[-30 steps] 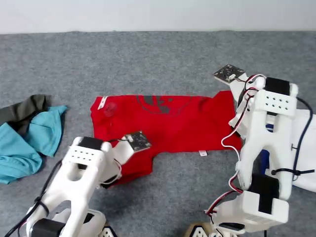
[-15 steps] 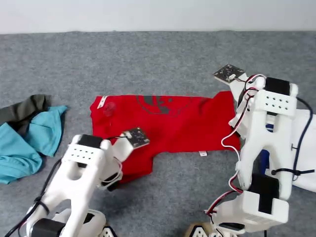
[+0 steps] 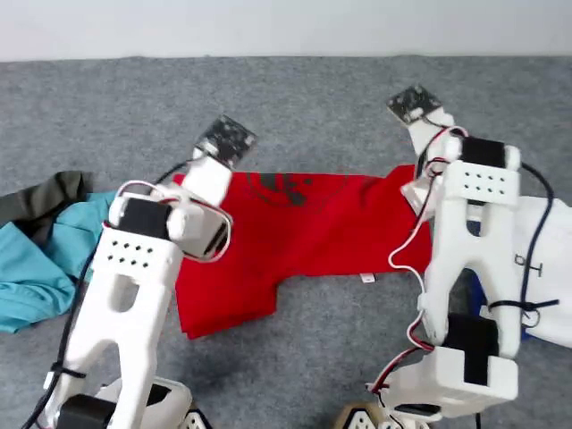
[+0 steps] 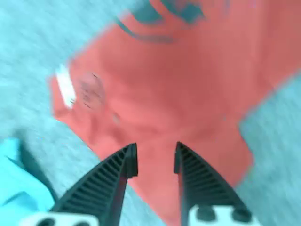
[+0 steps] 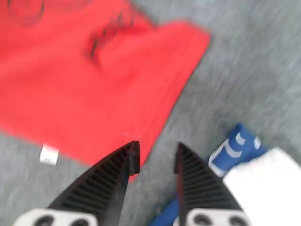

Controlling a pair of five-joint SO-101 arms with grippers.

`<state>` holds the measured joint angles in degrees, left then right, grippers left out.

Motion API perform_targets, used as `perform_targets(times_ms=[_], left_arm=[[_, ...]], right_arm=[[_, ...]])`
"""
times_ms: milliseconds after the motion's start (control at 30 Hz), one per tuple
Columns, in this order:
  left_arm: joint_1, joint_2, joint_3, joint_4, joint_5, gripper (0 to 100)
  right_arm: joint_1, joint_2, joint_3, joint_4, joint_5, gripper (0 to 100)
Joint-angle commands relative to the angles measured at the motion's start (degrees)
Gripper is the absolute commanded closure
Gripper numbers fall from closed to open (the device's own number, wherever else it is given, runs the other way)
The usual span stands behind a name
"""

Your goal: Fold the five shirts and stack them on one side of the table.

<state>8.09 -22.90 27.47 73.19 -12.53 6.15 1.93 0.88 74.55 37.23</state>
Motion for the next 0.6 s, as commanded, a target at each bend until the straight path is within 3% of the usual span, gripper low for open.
perform_targets(times_ms=[0,200,567], left_arm=[[-2.46,4.48,-3.12,-5.19,0.88,93],[-5.27,21.01,-14.55,-5.36,0.79,98],[-5.36,48.62,-36.97,-5.71,0.62,98]], right_arm=[[-3.12,1.54,-2.73,-5.05,-3.25,98.8],[-6.02,9.45,-4.13,-7.43,-6.51,98.4],[-5.49,29.85,-23.3,-7.25,-10.02,98.8]])
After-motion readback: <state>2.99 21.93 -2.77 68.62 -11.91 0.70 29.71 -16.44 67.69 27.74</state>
